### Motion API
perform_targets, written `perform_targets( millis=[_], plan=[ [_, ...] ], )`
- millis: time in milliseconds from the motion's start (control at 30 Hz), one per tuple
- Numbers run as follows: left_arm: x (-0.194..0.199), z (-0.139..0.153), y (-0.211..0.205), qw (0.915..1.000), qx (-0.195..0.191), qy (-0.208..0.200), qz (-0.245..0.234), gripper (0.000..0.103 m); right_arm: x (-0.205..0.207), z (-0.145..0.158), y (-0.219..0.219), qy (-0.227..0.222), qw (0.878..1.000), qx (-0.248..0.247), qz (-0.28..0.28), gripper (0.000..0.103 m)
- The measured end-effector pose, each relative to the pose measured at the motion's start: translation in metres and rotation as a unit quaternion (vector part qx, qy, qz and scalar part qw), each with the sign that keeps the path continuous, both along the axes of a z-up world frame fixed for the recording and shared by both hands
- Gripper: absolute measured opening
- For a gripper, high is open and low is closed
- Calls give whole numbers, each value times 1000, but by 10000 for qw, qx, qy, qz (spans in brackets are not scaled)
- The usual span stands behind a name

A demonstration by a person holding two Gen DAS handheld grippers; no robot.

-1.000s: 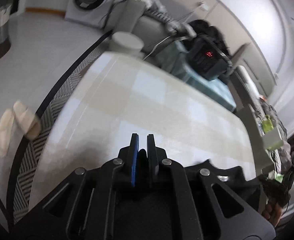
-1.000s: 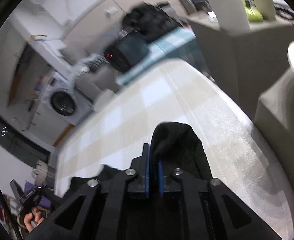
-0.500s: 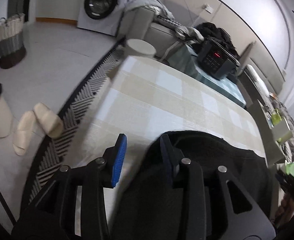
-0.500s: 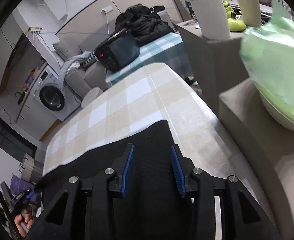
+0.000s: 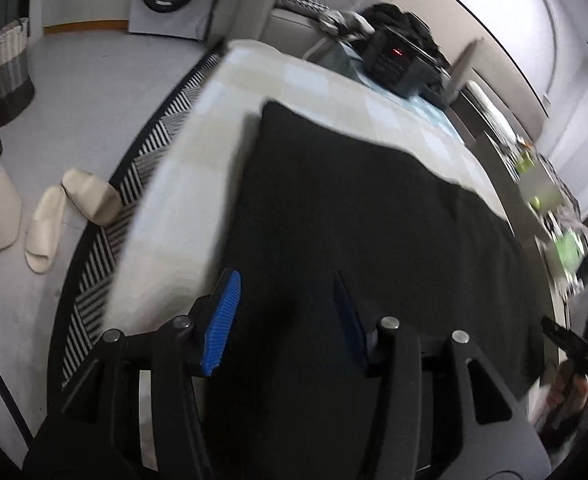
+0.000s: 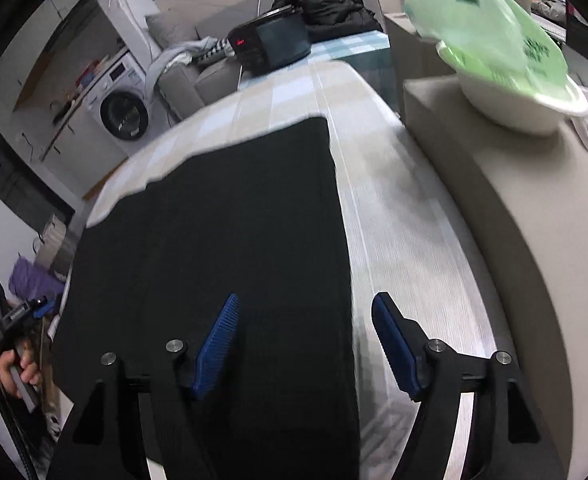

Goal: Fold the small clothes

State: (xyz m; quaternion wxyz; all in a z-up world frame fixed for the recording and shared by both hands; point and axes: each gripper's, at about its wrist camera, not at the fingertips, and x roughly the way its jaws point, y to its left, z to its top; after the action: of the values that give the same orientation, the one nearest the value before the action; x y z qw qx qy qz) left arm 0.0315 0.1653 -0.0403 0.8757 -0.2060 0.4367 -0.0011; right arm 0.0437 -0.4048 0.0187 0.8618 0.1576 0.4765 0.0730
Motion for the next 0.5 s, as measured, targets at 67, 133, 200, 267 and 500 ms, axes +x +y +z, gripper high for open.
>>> perform_targets(
  millis=[67,133,200,267,500],
  plan=[
    [-9,-4,-10,9999,-94,-12,-60,44,-9,-7,0,21,9997,255,43,70],
    [-17,-11,-18,9998,-36,113,-152,44,-14,-11,2,0,9993,367,98,67],
    [-24,-13,-27,9995,56,151,-276,43,-16,-14,4,11,9992,378,134,60],
    [-28,-14,-34,9991,57,145,-390,42,-17,-16,5,21,9986,479,218,58],
    [-55,-9,-50,9975,284,179,-628,42,-40,-22,1,271,9985,455,136,51]
  ],
)
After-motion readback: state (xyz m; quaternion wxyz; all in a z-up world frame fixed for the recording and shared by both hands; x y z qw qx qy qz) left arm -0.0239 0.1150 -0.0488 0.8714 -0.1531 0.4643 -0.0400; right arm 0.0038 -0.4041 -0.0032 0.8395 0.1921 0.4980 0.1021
